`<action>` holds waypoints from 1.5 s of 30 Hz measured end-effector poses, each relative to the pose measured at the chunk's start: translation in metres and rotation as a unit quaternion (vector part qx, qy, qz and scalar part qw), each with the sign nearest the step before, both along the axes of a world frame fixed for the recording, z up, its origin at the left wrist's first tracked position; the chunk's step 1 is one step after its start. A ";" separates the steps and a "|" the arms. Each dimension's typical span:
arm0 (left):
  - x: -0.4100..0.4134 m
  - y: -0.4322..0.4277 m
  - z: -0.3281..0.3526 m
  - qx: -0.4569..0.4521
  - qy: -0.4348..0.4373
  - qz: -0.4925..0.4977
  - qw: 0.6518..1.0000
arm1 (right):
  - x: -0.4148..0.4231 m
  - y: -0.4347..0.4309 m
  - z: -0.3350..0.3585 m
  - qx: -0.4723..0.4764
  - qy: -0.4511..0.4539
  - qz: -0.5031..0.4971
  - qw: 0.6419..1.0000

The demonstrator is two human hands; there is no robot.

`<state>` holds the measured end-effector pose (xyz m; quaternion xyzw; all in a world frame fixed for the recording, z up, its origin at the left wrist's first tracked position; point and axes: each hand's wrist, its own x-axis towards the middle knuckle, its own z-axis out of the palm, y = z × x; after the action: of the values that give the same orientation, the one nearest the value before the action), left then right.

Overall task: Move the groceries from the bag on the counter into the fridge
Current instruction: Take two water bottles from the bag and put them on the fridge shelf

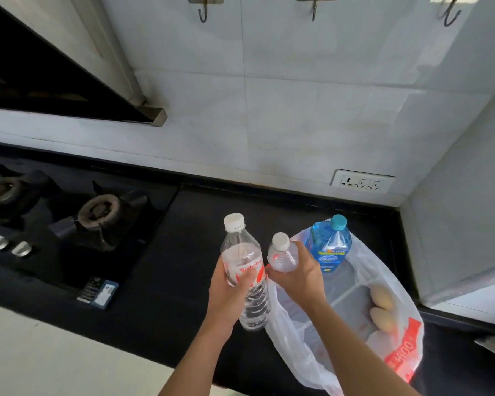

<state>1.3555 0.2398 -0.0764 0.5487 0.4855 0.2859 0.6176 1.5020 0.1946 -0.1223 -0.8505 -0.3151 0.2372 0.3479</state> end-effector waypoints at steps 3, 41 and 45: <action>0.000 -0.001 0.009 -0.009 -0.011 -0.001 1.000 | -0.002 -0.012 0.016 0.084 0.034 -0.036 0.995; -0.073 -0.098 0.062 0.062 -0.014 0.220 0.973 | -0.071 -0.071 0.105 0.169 0.142 0.163 0.962; -0.099 -0.138 0.051 0.058 0.017 0.288 0.956 | -0.092 -0.091 0.095 0.152 0.152 0.222 0.951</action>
<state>1.2566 0.1019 -0.0259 0.4252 0.6158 0.4700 0.4681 1.4099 0.1038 -0.0276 -0.6499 -0.4714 0.3843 0.4557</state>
